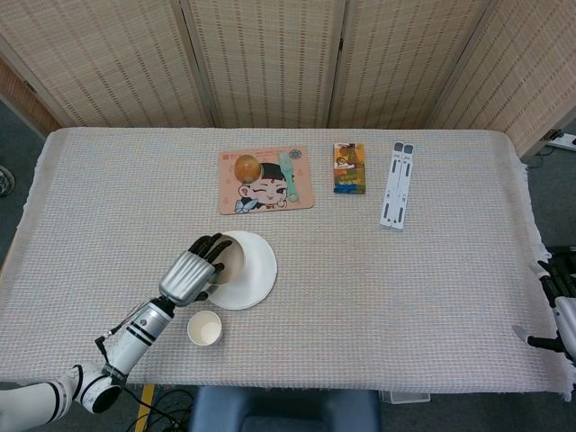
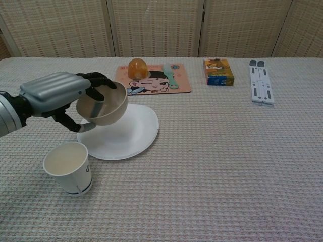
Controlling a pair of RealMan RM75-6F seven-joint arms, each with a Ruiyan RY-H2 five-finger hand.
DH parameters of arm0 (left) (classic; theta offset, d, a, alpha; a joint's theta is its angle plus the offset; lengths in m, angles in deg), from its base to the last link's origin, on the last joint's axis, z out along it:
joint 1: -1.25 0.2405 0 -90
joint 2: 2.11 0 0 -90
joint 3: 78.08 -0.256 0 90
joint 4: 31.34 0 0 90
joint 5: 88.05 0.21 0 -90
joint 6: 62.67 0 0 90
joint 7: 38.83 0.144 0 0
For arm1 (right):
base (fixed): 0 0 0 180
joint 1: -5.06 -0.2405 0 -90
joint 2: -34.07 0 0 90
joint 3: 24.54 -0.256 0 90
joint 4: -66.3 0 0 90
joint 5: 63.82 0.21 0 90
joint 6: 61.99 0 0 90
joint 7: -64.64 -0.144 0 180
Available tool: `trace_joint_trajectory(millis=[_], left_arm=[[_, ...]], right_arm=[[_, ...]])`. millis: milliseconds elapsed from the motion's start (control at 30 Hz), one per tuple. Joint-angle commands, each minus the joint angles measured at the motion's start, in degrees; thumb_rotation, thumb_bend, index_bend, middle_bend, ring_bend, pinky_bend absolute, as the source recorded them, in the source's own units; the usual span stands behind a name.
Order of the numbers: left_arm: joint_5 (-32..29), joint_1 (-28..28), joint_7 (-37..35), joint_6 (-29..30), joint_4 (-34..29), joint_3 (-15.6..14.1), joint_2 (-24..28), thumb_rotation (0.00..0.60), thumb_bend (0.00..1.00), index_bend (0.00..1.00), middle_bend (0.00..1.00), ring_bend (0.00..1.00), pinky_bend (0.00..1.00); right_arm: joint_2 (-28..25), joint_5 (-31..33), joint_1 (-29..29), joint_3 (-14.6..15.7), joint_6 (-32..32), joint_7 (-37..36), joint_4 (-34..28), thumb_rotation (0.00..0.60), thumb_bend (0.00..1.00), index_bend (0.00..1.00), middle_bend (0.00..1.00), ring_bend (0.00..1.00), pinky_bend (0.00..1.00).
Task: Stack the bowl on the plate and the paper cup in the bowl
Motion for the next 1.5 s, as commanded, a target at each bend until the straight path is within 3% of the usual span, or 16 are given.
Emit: trace_joint_trajectory(millis=[33, 700, 1133, 1367, 1500], left_arm=[[-0.3, -0.7, 0.4, -1.0, 1.0, 0.2, -1.2, 0.600, 0.36, 0.65, 0.16, 0.00, 0.16], [-0.4, -2.2, -2.7, -3.3, 8.2, -0.4, -5.1, 0.600, 0.36, 0.65, 0.16, 0.00, 0.16], [-0.2, -1.6, -4.5, -3.1, 8.4, -1.2, -4.4, 0.600, 0.36, 0.64, 0.16, 0.00, 0.16], [0.4, -1.6, -5.8, -3.3, 8.1, -1.8, -4.1, 0.600, 0.36, 0.61, 0.16, 0.00, 0.16], [0.9, -1.6, -6.2, -3.0, 8.4, -1.9, -4.3, 0.600, 0.34, 0.52, 0.16, 0.00, 0.16]], right_arm=[[-0.2, -0.6, 0.1, 0.2, -0.2, -0.8, 0.2, 0.600, 0.20, 0.00, 0.00, 0.00, 0.00], [-0.8, -1.8, 0.7, 0.5, -1.3, -3.0, 1.0, 0.600, 0.20, 0.00, 0.00, 0.00, 0.00], [-0.6, -1.4, 0.6, 0.5, -1.3, -2.2, 0.7, 0.600, 0.20, 0.00, 0.00, 0.00, 0.00], [-0.6, -1.4, 0.7, 0.5, -1.6, -2.1, 0.6, 0.600, 0.20, 0.00, 0.00, 0.00, 0.00], [-0.6, -1.4, 0.8, 0.5, -1.8, -2.1, 0.6, 0.600, 0.20, 0.00, 0.00, 0.00, 0.00]])
